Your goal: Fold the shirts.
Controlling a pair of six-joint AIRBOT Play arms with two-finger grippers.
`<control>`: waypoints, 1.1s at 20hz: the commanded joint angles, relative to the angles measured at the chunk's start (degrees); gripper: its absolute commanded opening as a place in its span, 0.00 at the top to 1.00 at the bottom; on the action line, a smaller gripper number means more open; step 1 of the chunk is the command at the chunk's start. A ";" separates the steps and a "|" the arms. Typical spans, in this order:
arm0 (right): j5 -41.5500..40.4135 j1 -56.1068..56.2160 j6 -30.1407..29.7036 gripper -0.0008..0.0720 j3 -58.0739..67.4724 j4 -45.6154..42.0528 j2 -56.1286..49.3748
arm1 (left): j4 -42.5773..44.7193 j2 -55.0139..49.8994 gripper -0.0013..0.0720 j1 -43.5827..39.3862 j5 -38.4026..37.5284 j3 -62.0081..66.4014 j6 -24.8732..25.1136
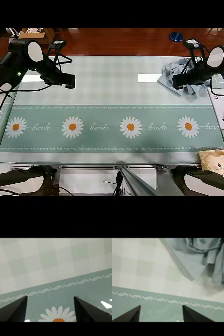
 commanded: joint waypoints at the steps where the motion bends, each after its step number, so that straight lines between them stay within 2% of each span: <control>1: 0.02 0.07 0.00 0.20 0.04 0.02 -0.04 | 0.00 -0.04 0.01 -0.04 0.02 0.02 0.02; 15: -0.02 0.07 0.07 0.20 0.04 0.07 -0.04 | -0.02 -0.04 0.01 -0.04 0.02 0.02 0.02; 20: -8.48 0.07 0.28 0.20 0.04 0.33 -0.04 | 0.00 -0.07 0.01 -0.04 0.15 0.02 0.02; 22: -10.51 0.07 -0.39 0.20 0.04 -0.46 -0.13 | 0.02 -0.09 0.01 -0.04 2.60 0.02 0.00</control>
